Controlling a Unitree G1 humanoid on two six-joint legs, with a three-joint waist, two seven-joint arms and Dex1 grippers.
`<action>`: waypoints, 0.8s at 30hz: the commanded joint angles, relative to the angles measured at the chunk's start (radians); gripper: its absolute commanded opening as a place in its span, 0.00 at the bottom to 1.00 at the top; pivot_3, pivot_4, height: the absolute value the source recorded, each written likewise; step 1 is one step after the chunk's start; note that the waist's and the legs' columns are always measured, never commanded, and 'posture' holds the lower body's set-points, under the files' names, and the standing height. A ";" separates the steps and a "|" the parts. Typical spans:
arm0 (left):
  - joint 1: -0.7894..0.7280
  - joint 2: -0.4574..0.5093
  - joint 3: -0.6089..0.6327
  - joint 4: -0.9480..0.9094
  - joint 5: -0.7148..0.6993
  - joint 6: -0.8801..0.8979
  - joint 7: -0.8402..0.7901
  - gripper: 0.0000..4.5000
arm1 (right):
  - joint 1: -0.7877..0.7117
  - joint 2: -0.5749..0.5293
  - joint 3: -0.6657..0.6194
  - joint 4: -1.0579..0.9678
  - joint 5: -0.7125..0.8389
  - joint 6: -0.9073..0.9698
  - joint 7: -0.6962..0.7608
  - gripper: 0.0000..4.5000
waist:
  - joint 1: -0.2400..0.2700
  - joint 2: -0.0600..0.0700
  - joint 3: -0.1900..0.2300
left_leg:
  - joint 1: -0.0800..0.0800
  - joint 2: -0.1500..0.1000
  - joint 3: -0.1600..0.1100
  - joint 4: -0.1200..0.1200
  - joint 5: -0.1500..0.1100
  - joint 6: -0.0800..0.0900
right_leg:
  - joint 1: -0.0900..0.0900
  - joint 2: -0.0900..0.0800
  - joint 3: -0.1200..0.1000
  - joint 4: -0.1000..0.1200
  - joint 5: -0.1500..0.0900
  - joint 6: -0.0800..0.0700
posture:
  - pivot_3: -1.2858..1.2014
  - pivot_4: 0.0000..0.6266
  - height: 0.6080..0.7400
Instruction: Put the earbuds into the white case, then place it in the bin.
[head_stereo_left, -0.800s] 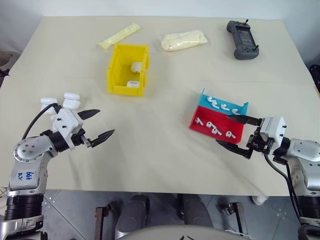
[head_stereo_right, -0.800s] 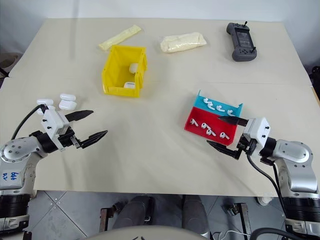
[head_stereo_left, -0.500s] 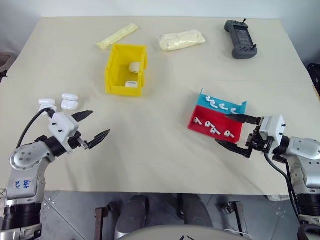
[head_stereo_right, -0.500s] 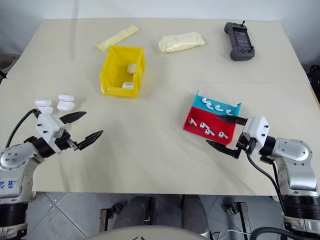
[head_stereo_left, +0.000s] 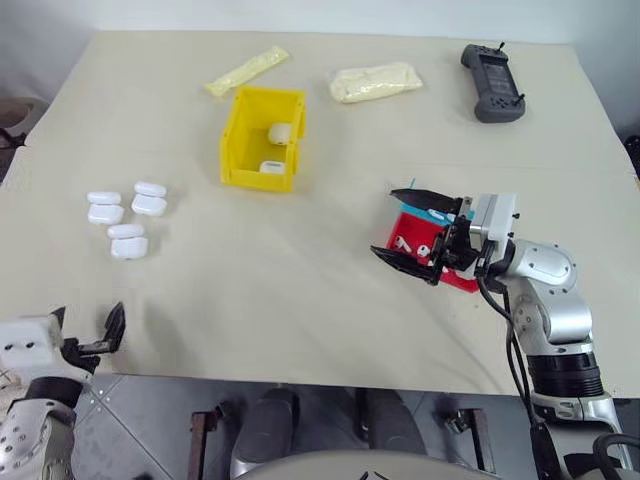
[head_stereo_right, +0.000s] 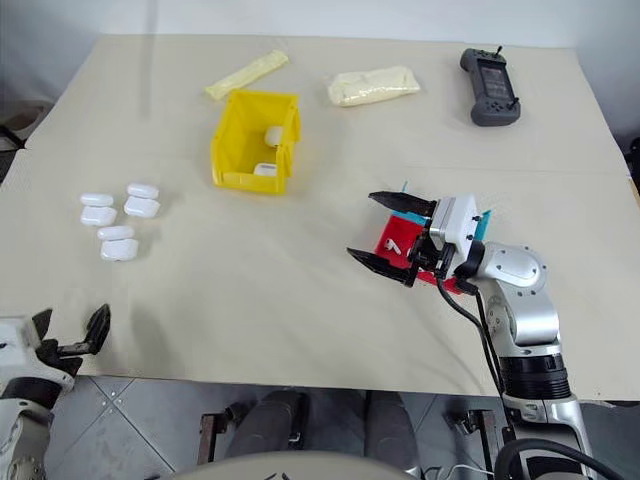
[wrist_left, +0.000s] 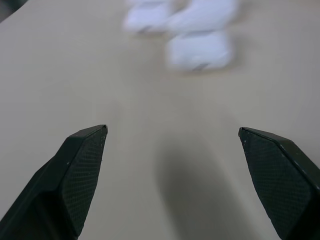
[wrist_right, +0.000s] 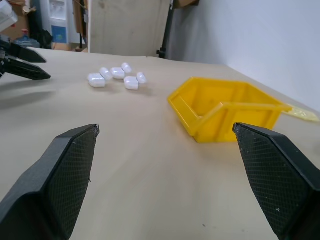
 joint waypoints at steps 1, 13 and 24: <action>-0.027 0.006 0.050 -0.062 -0.057 0.056 0.063 0.99 | -0.004 -0.001 -0.002 -0.030 0.019 -0.001 0.003 1.00 | 0.000 0.000 0.000 | 0.000 0.000 0.000 0.000 0.000 0.000 | 0.000 0.000 0.000 0.000 0.000 0.000 | 0.52 0.24 1.00; -0.334 0.276 0.119 -0.288 -0.299 0.916 0.300 0.99 | -0.003 -0.037 -0.018 -0.009 0.029 0.023 0.026 1.00 | -0.003 0.000 0.000 | 0.000 0.002 -0.001 0.000 0.000 -0.001 | -0.001 0.001 0.000 0.002 0.000 -0.002 | 0.52 0.24 1.00; -0.731 0.531 -0.093 0.053 -0.285 1.239 0.312 0.99 | -0.004 -0.018 0.006 -0.033 0.026 0.015 0.032 1.00 | -0.044 0.000 0.000 | 0.001 -0.001 -0.002 -0.003 0.000 -0.001 | -0.004 0.003 0.000 0.008 0.000 -0.002 | 0.52 0.24 1.00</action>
